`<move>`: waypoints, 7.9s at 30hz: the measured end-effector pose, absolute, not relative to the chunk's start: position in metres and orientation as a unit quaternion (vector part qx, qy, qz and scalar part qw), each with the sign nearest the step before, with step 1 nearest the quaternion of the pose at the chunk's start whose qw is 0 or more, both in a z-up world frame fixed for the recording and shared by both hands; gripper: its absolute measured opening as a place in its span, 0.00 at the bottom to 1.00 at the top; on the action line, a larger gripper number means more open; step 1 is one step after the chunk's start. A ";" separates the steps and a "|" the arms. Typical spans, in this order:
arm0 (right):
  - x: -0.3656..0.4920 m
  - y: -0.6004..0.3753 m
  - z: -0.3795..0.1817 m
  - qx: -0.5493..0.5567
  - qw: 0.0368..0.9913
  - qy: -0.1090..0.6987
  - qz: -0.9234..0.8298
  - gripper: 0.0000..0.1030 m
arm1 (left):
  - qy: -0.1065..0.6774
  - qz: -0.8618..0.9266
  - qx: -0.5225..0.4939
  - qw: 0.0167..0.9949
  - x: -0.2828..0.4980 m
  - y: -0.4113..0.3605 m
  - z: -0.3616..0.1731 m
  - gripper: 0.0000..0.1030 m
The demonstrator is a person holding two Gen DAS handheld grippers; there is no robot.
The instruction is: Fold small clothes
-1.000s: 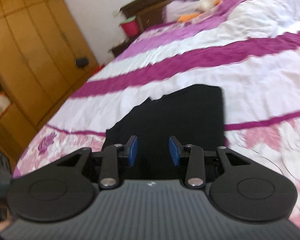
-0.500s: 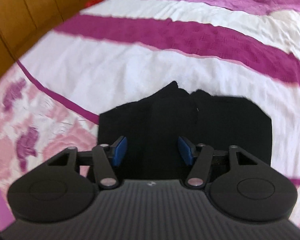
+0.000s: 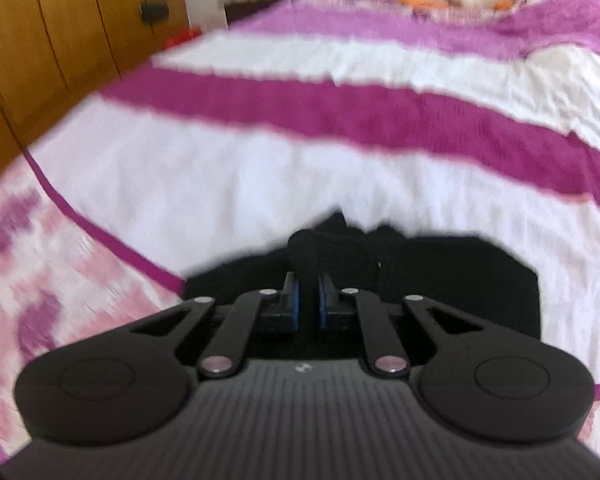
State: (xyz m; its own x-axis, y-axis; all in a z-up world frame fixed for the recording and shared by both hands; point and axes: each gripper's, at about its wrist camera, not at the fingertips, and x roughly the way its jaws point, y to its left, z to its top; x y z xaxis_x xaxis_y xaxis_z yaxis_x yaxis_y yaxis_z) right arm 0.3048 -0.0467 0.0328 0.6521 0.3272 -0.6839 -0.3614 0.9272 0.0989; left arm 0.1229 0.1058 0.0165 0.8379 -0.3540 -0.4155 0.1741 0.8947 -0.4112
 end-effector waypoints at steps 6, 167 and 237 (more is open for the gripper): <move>0.295 -0.019 0.050 -0.021 0.903 0.355 0.241 0.09 | 0.230 -0.101 -0.172 0.953 0.103 0.126 0.028 0.11; -0.068 -0.251 -0.037 0.058 0.957 0.271 0.088 0.81 | 0.370 -0.009 -0.005 0.929 -0.083 -0.008 0.019 1.00; -0.028 -0.251 -0.076 0.088 0.929 0.354 0.069 0.80 | 0.441 0.010 -0.005 0.898 -0.044 -0.006 -0.030 1.00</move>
